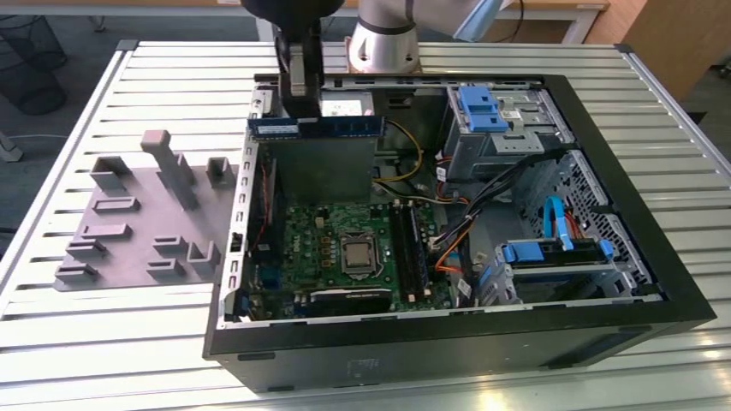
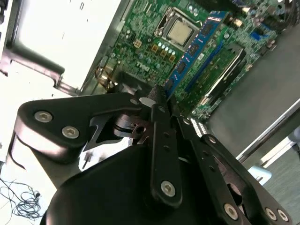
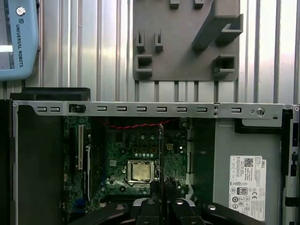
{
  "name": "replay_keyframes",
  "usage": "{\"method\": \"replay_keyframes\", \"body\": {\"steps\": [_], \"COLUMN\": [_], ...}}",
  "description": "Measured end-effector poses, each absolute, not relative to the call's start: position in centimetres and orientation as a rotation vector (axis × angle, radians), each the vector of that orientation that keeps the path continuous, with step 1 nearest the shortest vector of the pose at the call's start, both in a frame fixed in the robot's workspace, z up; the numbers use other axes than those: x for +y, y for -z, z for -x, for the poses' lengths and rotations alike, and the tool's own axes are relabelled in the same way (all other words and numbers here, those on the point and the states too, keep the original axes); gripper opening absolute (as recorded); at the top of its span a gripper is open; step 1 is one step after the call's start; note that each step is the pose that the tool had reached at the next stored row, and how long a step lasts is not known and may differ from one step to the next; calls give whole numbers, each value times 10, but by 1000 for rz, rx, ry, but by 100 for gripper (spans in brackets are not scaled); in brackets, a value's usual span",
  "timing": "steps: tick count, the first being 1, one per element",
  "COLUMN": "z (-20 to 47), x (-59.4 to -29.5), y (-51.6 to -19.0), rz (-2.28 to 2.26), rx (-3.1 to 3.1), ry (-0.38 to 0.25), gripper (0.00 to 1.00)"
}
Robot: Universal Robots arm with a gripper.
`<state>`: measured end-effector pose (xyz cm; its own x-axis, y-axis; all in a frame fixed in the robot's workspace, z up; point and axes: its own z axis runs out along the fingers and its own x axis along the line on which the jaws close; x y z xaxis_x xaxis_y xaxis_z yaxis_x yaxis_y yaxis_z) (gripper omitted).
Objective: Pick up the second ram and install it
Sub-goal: 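Pick up the second ram and move it above second insertion slot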
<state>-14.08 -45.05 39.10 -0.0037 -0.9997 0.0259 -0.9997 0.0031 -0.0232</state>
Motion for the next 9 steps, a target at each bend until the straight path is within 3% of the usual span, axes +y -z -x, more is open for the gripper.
{"method": "replay_keyframes", "body": {"steps": [9], "z": [116], "x": [-450], "y": [-391], "rz": [-2216], "rx": [-2223], "ry": [-54], "gripper": [14]}}
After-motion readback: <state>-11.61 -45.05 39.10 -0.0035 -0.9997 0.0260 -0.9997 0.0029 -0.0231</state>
